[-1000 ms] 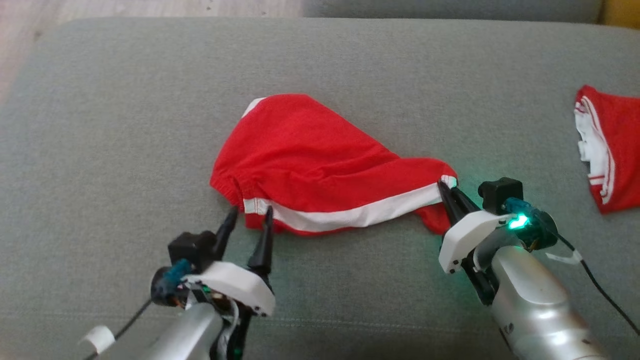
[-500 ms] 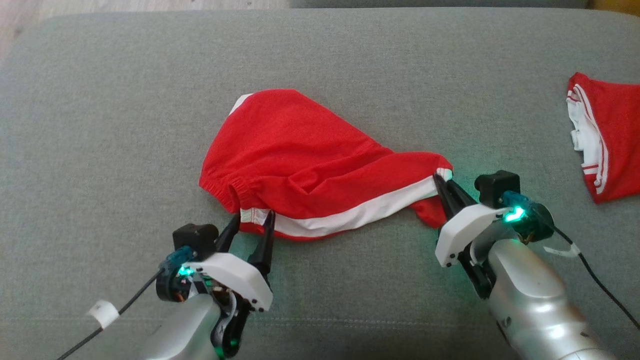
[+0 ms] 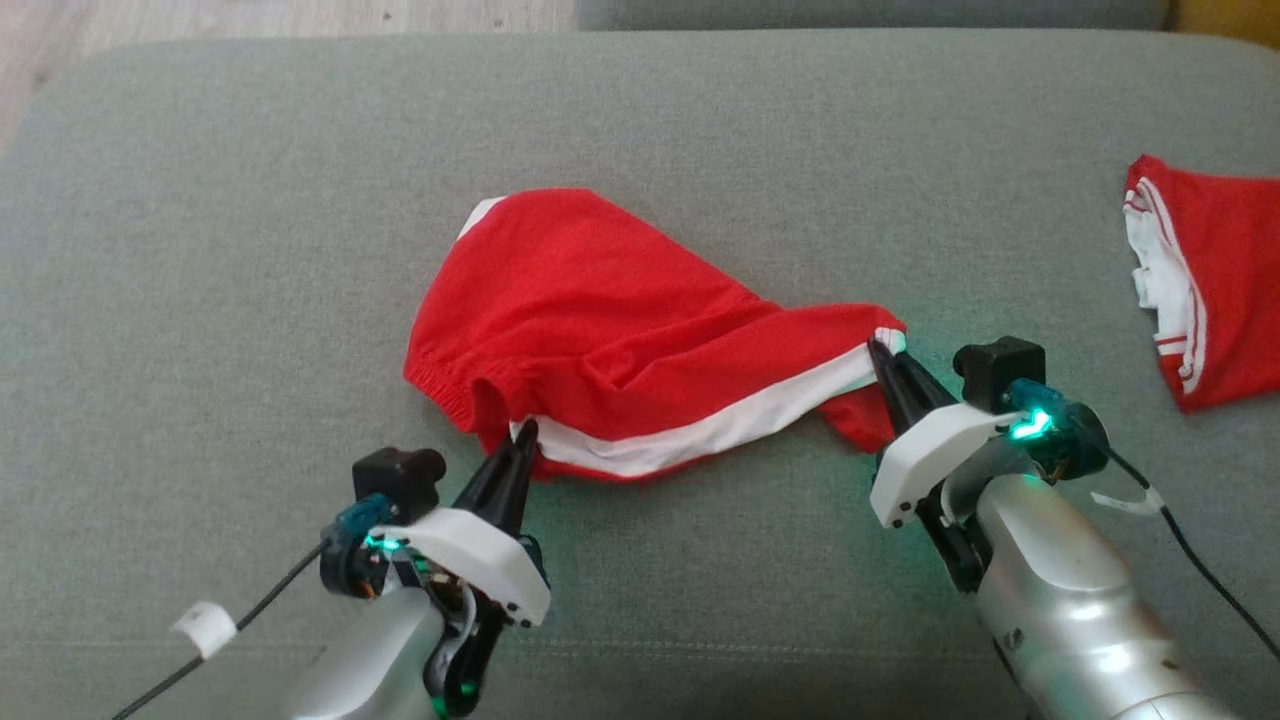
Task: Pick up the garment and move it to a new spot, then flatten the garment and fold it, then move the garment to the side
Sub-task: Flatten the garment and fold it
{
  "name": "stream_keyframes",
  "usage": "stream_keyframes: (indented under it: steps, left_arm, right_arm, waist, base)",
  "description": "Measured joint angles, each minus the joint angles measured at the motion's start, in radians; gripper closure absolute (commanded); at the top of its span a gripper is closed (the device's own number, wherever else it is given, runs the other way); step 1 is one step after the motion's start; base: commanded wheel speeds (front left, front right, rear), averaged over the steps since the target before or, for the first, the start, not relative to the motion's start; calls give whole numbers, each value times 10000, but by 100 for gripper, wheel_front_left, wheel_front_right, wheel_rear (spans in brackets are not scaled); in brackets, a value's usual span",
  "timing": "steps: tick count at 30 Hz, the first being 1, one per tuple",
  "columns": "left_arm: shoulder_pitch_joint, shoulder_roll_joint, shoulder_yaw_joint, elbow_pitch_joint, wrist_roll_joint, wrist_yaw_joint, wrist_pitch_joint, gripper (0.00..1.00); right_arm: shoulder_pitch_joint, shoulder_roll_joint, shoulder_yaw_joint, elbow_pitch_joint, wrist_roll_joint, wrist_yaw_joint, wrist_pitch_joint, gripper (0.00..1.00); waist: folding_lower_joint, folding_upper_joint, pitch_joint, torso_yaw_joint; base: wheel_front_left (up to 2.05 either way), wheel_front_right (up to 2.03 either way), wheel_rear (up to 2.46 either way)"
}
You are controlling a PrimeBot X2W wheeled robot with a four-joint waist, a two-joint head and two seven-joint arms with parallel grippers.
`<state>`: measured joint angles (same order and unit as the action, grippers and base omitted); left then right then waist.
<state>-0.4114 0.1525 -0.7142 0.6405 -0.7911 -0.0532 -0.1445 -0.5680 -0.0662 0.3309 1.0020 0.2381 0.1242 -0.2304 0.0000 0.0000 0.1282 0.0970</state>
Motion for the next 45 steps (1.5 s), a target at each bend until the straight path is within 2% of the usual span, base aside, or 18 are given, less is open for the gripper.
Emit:
stream_keyframes:
  steps: [6,11,15,16,19,23,26,29,34,38,42,45]
  left_arm:
    - [26,445,111,-1101,96,21,-410,100]
    - [198,1300,520,-3338,86,395,-322,100]
    - [411,2257,848,-5695,90,867,245,100]
    - [411,2257,848,-5695,90,867,245,100]
    - [427,2894,1135,-7405,88,1191,853,100]
    - [284,3373,1661,-9127,-257,1584,1693,100]
    - [-107,3787,1866,-9708,-343,1691,2259,100]
    - [-587,3958,1981,-9703,-370,1699,2606,100]
    - [-1149,3753,1870,-8824,-723,1498,3028,100]
    - [-1788,3463,1743,-7392,-813,1154,3114,100]
    - [-3357,3127,1776,-5511,-660,731,2888,100]
    - [-4722,2876,2084,-4274,-454,512,2349,100]
  right_arm:
    - [102,-17,-115,-798,719,0,-96,100]
    - [657,-395,77,-2606,1202,0,-132,100]
    - [1342,-792,-35,-4801,1678,0,46,100]
    - [1342,-792,-35,-4801,1678,0,46,100]
    - [1712,-1108,-391,-6859,1755,0,656,100]
    - [2386,-1369,-1237,-9639,1530,0,1793,100]
    - [2929,-1369,-1695,-11317,1233,0,2732,100]
    - [3202,-1336,-2073,-12333,1024,0,3503,100]
    - [3217,-1012,-2190,-12519,928,0,4265,100]
    - [2638,-974,-1954,-11231,943,0,4328,100]
    - [537,-890,-1622,-9576,825,0,3760,100]
    - [-1395,-568,-1394,-8529,734,0,3022,100]
  waist:
    - [0,0,-531,-3]
    - [-1,0,-1219,-36]
    - [-1,0,-1706,-166]
    - [-1,0,-1706,-166]
    - [-2,0,-1986,-362]
    - [-2,0,-2264,-695]
    - [-3,0,-2357,-964]
    - [-3,0,-2321,-1220]
    - [0,0,-1884,-1532]
    - [1,0,-1342,-1796]
    - [4,0,-633,-2005]
    - [4,0,-125,-2168]
  base:
    - [0,0,0]
    - [0,0,0]
    - [0,0,0]
    - [0,0,0]
    - [0,0,0]
    - [0,0,0]
    - [0,0,0]
    - [0,0,0]
    - [0,0,0]
    - [0,0,0]
    - [0,0,0]
    - [0,0,0]
